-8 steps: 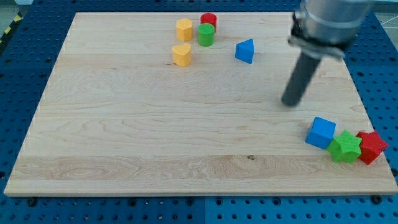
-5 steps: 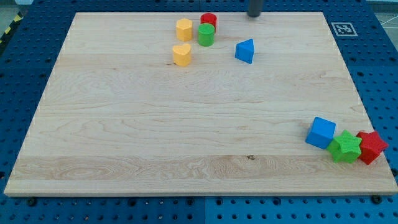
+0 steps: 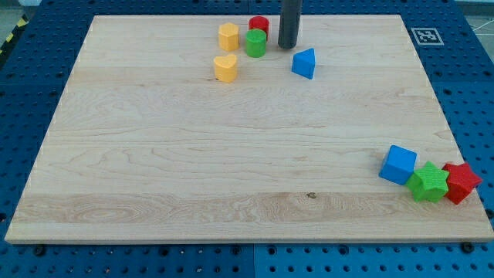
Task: Push blue triangle towards center right
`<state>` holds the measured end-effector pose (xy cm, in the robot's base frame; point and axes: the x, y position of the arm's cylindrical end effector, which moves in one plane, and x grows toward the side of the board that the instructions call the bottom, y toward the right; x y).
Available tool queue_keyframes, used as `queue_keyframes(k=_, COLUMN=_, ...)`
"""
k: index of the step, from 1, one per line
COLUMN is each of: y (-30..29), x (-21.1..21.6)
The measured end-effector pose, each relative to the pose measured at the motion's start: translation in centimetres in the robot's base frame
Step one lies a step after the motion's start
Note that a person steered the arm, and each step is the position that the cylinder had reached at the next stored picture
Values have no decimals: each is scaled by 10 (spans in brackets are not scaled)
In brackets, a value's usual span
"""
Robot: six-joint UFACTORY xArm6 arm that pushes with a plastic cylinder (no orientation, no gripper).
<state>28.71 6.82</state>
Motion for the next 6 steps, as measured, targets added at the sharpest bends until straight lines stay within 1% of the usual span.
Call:
queue_keyframes(k=1, y=3, x=24)
queue_keyframes(k=4, y=43, x=76)
queue_keyframes(k=6, y=43, x=134)
